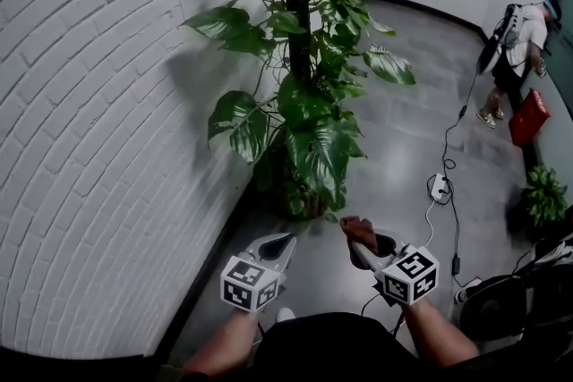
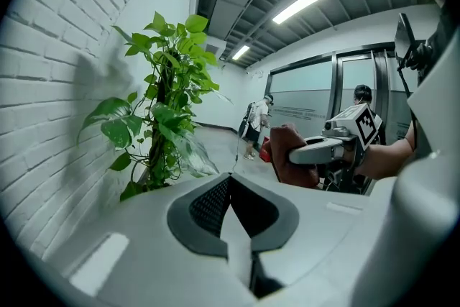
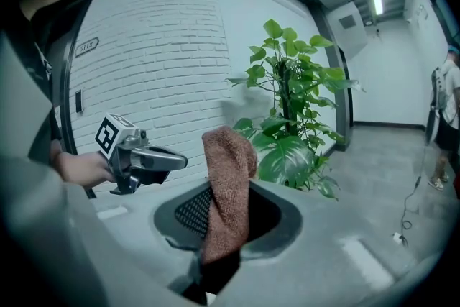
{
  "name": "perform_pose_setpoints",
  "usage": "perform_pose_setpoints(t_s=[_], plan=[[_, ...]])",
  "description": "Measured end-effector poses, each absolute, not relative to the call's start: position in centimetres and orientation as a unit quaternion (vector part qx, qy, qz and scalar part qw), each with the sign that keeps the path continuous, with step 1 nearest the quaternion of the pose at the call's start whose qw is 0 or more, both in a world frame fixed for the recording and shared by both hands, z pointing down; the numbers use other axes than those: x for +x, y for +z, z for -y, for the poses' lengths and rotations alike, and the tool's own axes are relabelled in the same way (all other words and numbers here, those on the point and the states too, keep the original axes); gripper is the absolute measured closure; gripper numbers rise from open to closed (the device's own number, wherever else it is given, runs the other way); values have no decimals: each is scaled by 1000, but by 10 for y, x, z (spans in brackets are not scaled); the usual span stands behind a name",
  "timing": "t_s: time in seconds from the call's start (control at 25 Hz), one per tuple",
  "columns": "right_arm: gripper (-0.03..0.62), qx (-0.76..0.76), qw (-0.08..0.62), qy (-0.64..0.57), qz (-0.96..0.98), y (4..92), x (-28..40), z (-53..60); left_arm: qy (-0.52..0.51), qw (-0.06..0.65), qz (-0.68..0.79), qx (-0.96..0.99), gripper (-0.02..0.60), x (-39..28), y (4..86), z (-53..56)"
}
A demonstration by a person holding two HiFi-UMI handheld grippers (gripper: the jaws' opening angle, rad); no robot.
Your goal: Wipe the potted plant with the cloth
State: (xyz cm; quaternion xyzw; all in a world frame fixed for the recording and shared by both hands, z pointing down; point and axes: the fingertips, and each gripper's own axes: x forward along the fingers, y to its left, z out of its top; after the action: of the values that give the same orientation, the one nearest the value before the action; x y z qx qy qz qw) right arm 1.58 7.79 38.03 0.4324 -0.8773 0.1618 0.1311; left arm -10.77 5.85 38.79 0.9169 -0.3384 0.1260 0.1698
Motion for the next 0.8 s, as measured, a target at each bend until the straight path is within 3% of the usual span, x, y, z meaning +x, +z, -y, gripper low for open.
perform_pose_setpoints(t_s=[0.8], plan=[[526,427,108,186,879,392,51,-95,144,145,351,914,565,-73,377,-79]])
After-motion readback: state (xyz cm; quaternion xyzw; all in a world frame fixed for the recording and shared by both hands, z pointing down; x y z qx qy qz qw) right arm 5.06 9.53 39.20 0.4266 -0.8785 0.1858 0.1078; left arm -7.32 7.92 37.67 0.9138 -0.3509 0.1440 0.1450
